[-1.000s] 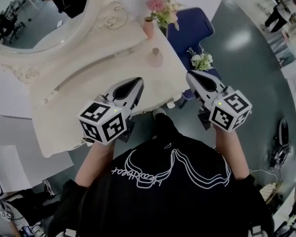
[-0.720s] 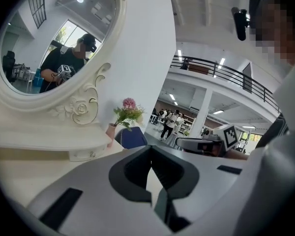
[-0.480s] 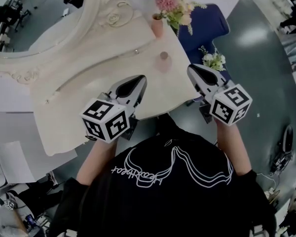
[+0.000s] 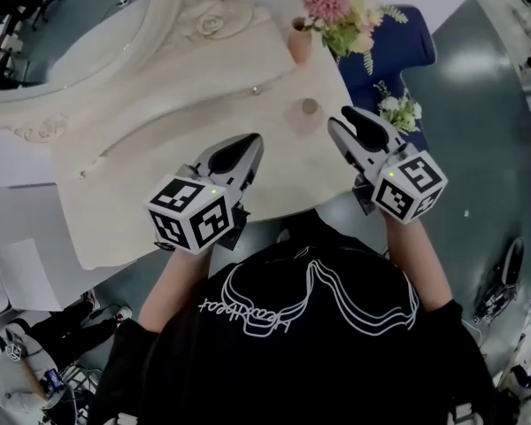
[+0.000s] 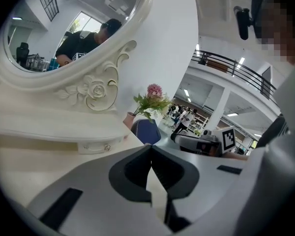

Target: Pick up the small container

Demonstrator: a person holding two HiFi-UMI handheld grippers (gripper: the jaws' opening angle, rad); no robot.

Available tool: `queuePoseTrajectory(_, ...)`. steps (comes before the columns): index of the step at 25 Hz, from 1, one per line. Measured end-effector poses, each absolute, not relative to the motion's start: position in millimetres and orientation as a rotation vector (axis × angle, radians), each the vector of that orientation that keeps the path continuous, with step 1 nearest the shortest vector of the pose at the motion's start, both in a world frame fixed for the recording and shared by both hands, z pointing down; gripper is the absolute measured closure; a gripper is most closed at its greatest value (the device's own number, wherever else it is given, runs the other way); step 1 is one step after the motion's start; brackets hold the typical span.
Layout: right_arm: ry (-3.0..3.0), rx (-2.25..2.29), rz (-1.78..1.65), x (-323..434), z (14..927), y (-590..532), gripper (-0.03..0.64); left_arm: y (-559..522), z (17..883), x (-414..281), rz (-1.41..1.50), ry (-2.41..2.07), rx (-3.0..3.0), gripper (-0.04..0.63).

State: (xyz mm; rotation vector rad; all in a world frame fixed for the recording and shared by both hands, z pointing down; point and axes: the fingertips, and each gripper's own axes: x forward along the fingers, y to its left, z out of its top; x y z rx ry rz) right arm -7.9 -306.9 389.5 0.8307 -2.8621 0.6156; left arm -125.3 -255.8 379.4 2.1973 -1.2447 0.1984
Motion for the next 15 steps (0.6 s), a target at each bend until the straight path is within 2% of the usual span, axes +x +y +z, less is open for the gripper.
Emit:
queuePoseTrajectory(5,-2.811,0.750,0.594,-22,422,-317,0.394,-263,393,-136,0.204,-1.258,2.152,0.592)
queuePoseTrajectory(9,-2.737,0.731,0.454,-35,449,-325,0.385,-265,403,-146,0.212,-1.276,2.123,0.593)
queuePoseTrajectory(15,-2.677,0.726,0.298,-49,473,-332,0.407,-259,418,-147,0.228,-1.269,2.088,0.592)
